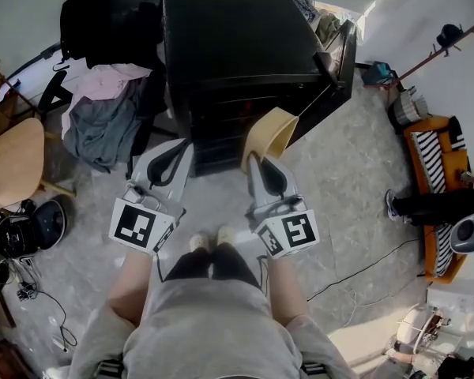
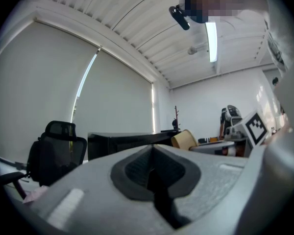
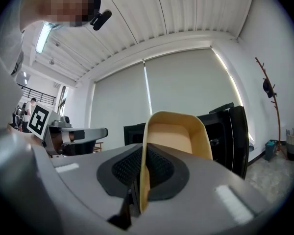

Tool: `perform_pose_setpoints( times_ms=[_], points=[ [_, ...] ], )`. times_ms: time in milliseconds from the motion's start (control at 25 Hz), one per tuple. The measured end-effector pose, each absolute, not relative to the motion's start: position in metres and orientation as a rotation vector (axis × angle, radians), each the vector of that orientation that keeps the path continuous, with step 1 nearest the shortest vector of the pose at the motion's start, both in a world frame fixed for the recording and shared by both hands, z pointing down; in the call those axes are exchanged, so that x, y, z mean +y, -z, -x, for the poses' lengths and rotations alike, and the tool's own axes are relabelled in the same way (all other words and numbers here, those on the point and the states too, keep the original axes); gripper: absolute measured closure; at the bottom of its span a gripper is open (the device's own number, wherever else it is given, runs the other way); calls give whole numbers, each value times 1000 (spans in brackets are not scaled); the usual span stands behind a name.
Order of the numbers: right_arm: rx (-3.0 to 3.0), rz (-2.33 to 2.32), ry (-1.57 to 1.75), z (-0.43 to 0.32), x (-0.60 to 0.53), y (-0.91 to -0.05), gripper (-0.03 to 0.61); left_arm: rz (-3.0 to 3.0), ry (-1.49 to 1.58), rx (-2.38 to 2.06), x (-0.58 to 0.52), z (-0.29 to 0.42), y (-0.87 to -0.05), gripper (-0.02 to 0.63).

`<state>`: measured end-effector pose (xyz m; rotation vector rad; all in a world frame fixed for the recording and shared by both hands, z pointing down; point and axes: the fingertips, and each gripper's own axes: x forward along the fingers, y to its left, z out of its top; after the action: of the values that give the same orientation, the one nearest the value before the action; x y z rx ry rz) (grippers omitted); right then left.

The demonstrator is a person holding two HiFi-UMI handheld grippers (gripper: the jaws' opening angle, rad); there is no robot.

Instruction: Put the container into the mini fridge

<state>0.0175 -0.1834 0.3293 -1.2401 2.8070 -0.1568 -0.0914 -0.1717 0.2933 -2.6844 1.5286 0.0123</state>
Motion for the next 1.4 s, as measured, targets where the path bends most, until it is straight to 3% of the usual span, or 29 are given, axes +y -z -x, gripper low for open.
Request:
perform_pose_setpoints(
  times_ms=[720,1400],
  points=[
    [3023,1184,424,-14,-230,-457,568,2728,57,1648,-193,86,-363,613],
    [3423,1026,254,5,-279,-563,568,2701,88,1764,-201,93,-416,612]
  ],
)
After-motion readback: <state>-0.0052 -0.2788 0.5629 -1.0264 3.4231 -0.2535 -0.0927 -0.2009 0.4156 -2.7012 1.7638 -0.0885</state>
